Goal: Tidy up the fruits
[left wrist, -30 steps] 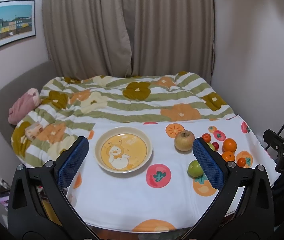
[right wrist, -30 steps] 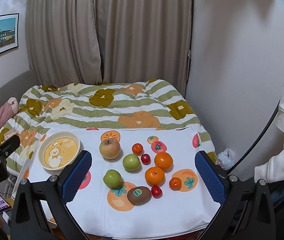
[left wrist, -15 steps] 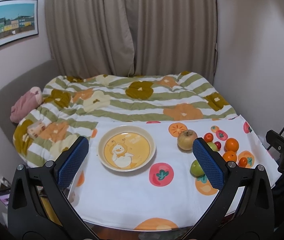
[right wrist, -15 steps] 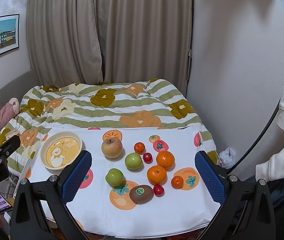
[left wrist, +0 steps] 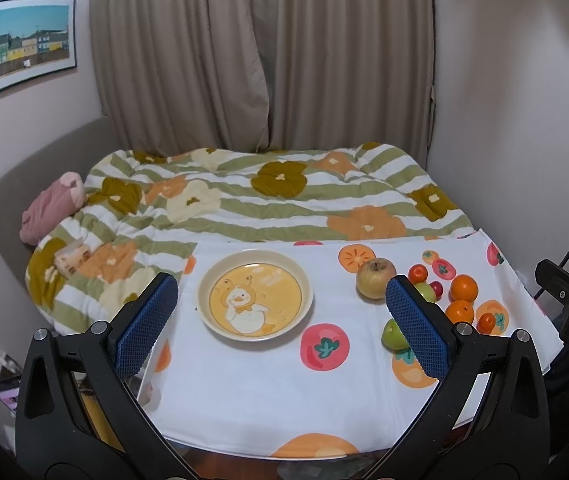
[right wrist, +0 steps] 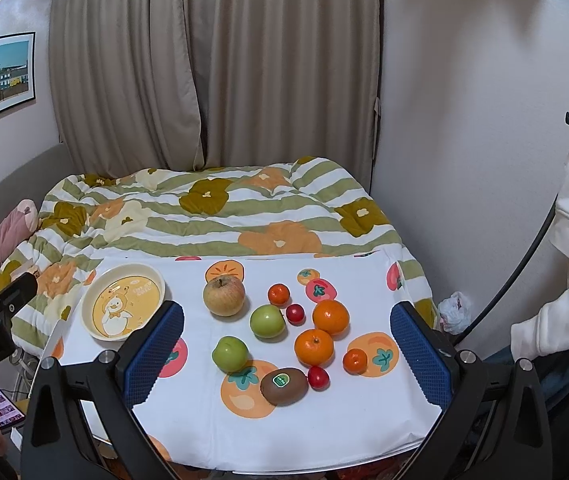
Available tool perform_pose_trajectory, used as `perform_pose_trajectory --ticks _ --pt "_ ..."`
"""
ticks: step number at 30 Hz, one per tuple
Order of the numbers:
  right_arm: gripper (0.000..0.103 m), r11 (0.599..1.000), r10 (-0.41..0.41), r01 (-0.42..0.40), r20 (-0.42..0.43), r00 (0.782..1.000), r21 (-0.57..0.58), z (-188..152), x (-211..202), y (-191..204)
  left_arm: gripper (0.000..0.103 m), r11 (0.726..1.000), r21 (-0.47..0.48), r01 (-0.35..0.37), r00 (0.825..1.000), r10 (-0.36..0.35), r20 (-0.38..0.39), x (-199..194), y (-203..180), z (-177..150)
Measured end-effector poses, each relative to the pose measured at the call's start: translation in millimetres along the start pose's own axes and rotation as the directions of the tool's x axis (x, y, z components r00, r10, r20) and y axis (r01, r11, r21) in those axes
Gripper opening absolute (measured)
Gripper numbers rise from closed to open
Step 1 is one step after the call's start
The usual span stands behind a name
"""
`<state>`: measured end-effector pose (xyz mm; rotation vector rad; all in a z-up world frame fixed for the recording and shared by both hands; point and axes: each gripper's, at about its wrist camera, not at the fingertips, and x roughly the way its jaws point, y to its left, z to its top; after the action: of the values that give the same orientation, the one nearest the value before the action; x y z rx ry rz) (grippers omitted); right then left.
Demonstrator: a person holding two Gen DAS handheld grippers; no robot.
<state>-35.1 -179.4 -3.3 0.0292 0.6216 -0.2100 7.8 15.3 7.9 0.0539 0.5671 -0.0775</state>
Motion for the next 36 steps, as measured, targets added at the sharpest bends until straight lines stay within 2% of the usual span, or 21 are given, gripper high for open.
perform_pose_trajectory --ticks 6,10,16,18,23,28,36 --pt "0.103 1.000 -0.017 0.017 0.006 1.000 -0.005 2 -1 -1 0.103 1.000 0.009 0.028 1.000 -0.028 -0.010 1 3 2" --pt "0.103 0.999 -0.036 0.036 0.001 0.999 0.006 3 -2 -2 0.103 0.999 0.053 0.011 1.000 -0.012 0.006 3 2 6" --pt "0.103 0.998 -0.061 0.061 -0.009 0.998 0.033 1 1 0 0.103 0.993 0.109 0.055 0.998 -0.058 0.033 15 -2 10" --pt "0.103 0.997 -0.068 0.068 -0.015 0.998 0.047 -2 5 -2 0.103 0.986 0.139 0.096 0.994 -0.101 0.031 22 -7 7" --pt "0.103 0.994 -0.079 0.083 -0.056 0.995 0.074 -13 24 -11 0.103 0.961 0.172 0.216 0.976 -0.213 -0.040 49 -20 -3" --pt "0.103 0.995 -0.083 0.089 -0.105 0.991 0.053 -29 55 -25 0.103 0.946 0.197 0.257 0.965 -0.240 -0.105 78 -47 -23" --pt "0.103 0.998 -0.033 0.040 -0.158 0.987 0.042 -41 114 -57 0.103 0.937 0.181 0.298 0.941 -0.257 -0.219 128 -95 -60"
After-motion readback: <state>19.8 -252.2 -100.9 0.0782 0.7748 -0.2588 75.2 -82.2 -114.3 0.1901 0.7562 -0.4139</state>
